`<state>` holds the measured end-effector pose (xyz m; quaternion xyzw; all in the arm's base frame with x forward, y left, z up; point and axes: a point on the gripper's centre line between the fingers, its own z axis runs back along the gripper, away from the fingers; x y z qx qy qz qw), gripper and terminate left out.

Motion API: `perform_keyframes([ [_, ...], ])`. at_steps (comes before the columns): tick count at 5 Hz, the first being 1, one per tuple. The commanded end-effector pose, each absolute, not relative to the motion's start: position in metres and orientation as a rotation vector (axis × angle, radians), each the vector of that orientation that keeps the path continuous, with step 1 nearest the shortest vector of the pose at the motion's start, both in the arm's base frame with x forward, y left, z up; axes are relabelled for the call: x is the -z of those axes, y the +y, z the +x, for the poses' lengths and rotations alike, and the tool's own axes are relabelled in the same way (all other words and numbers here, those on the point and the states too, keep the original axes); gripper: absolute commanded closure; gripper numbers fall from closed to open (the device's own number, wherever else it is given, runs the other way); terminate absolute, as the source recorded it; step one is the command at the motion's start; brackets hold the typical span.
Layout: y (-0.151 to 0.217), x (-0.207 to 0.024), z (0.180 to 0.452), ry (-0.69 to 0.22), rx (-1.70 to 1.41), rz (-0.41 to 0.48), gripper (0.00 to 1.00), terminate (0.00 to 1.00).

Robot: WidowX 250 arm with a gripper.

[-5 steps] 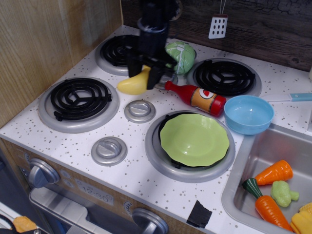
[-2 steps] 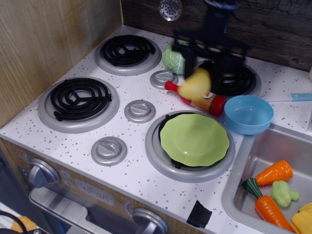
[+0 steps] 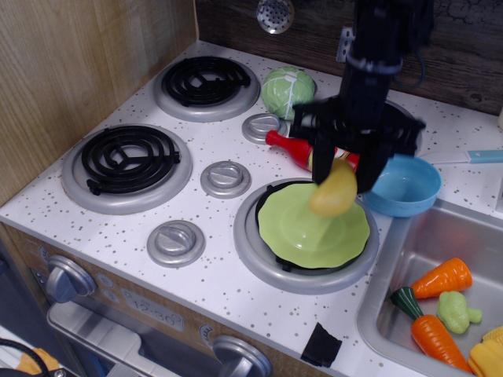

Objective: Put banana on plate

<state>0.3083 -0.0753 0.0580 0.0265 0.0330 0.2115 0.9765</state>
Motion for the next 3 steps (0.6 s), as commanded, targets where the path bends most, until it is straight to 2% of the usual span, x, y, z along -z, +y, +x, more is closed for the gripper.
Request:
perform_keyframes([
  [1,-0.0787,-0.0680,0.3108,-0.075,-0.439,-0.028,0.00,0.00],
  [2,-0.0787,-0.0680,0.3108,-0.075,-0.439,-0.028,0.00,0.00],
  [3,-0.0787,-0.0680,0.3108,-0.075,-0.439,-0.028,0.00,1.00],
])
